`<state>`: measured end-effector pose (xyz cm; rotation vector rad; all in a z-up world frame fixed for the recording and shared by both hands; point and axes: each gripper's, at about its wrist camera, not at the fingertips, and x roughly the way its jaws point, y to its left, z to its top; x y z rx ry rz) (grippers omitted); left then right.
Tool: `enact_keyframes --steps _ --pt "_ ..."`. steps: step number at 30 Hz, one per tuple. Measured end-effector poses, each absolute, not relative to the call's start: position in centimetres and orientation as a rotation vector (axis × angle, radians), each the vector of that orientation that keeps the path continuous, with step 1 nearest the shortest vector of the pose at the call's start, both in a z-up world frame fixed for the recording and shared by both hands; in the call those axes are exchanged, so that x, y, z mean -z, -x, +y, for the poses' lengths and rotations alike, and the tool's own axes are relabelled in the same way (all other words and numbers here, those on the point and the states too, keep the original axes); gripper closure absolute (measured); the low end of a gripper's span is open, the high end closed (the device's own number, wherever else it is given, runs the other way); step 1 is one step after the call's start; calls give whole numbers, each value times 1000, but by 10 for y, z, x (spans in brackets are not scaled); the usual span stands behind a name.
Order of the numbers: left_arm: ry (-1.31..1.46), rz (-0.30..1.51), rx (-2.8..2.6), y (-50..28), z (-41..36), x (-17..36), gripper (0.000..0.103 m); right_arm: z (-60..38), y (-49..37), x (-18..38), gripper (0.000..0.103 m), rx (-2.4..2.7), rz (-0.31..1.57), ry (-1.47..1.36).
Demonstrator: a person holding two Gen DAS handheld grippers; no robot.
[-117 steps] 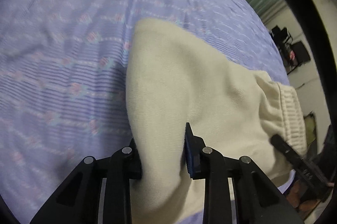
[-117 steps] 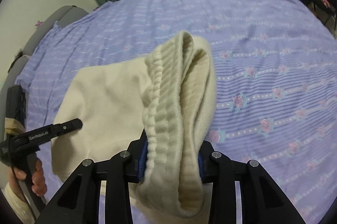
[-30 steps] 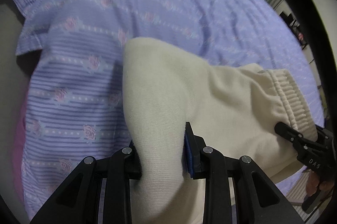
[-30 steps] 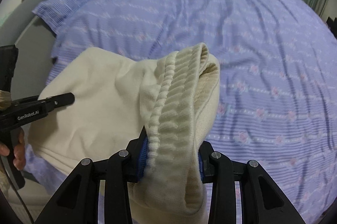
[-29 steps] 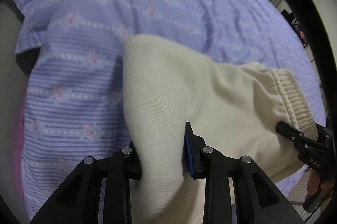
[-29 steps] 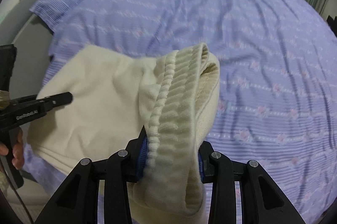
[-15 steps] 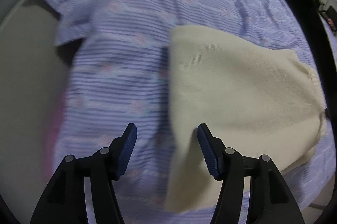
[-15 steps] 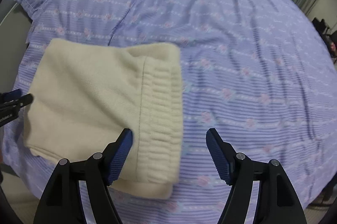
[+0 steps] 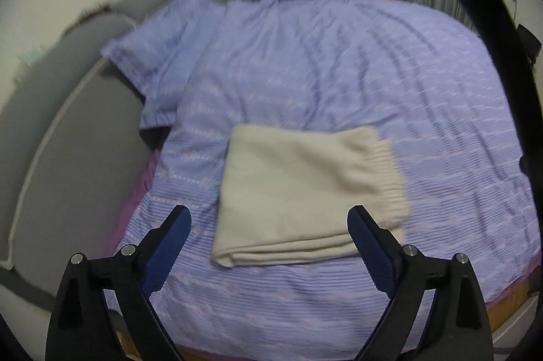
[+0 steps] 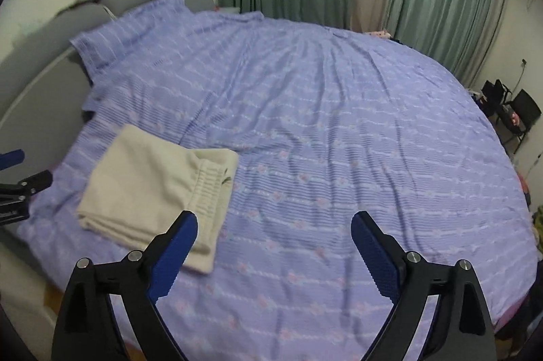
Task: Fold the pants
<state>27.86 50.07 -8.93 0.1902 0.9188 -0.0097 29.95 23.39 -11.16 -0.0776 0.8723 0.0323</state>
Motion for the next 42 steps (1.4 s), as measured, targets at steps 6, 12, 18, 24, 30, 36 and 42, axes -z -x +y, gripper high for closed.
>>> enact_keyframes --steps 6,12,18,24,30,36,42 --pt "-150 817 30 -210 409 35 0 167 -237 65 11 -82 816 58" --pt "-154 752 64 -158 334 3 0 112 -187 40 11 -69 770 68" --pt "-167 720 137 -131 294 -17 0 74 -147 15 11 -29 727 16" --pt "-192 713 183 -116 268 -19 0 55 -118 7 11 41 702 -7" --pt "-192 722 215 -93 236 -23 0 28 -92 2 11 53 693 -34" --pt "-121 715 175 -71 206 -30 0 -9 -75 -11 11 20 677 -11" --pt "-73 707 169 -48 178 -38 0 -49 -56 -20 11 10 651 -6"
